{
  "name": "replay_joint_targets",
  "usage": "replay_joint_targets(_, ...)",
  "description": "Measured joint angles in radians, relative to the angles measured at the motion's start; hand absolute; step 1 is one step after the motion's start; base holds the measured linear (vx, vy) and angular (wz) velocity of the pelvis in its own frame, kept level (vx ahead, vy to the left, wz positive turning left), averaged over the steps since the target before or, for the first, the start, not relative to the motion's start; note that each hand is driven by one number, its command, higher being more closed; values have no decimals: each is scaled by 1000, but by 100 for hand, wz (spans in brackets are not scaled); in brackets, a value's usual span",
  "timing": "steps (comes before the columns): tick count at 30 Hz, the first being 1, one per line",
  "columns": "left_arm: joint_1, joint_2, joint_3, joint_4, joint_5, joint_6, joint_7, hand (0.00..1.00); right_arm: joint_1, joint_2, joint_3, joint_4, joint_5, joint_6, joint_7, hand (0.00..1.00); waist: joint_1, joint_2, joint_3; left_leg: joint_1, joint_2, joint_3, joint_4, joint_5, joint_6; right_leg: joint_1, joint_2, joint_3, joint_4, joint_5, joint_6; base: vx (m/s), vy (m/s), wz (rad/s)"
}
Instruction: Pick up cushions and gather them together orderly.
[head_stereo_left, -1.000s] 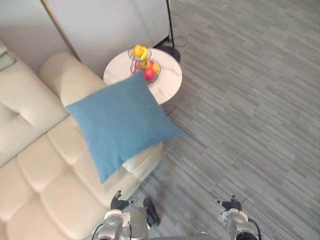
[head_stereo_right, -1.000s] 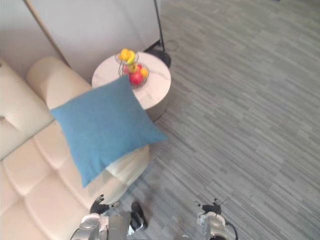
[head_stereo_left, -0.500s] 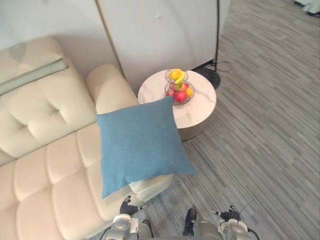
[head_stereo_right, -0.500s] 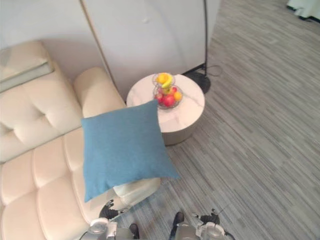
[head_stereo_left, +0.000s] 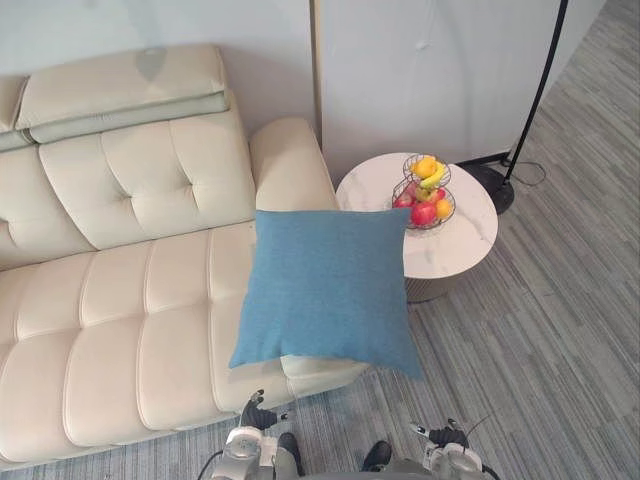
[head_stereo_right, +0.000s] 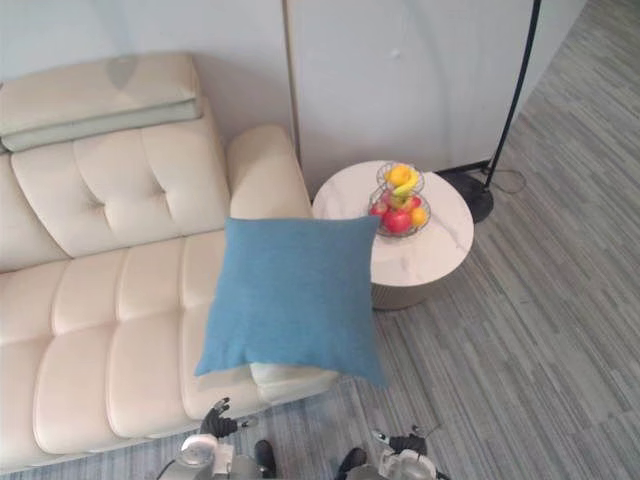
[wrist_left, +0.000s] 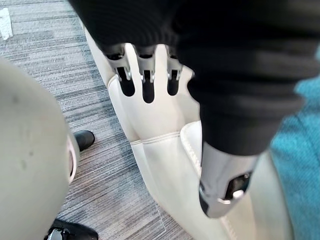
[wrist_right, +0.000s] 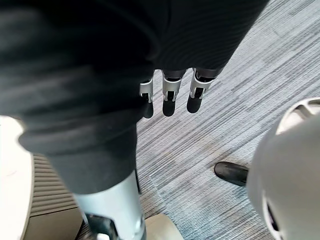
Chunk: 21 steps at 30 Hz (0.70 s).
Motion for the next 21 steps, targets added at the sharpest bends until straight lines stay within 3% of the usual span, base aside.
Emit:
replay_joint_targets(4, 22, 22, 68, -24, -1, 0, -3, 0, -27, -61, 23, -53, -31, 23, 21, 0, 4, -1, 0, 16, -6, -10, -60, 25, 3, 6, 6, -19, -10, 15, 0, -94, 32, 15)
replay_joint_targets(7, 63, 101, 142, -128, -9, -4, 0, 0, -42, -168, 87, -198, -150, -30, 5, 0, 11, -19, -10, 16, -12, -5, -101, 44, 13, -7, 16, -11, -37, 38, 0, -113, 43, 4)
replay_joint_targets(10, 95, 148, 193, -236, -32, -5, 0, 0, -49, -201, 91, -349, -74, -36, 73, 0, 13, -22, -10, 9, -19, -2, -120, 56, 16, -12, 21, -10, -67, 55, 13, -80, 30, -3)
replay_joint_targets(11, 107, 159, 219, -296, -42, -8, -1, 0, -55, -225, 94, -413, -43, -60, 103, 0, 14, -19, -13, 0, -22, 2, -121, 51, 15, -19, 19, -8, -74, 58, 17, -40, 50, -4)
replay_joint_targets(14, 107, 172, 248, -346, -62, -28, -4, 0, -95, -264, 87, -440, 26, -85, 109, 0, 16, -19, -14, -6, -27, 7, -125, 47, 21, -23, 17, -4, -84, 59, 19, -4, 38, -2)
replay_joint_targets(21, 93, 154, 256, -445, -101, -35, 0, 0, -99, -276, 108, -529, 5, -79, 115, 0, 16, -22, -17, -39, -31, 1, -119, 53, 26, -63, 19, 15, -83, 82, 11, 103, 8, -5)
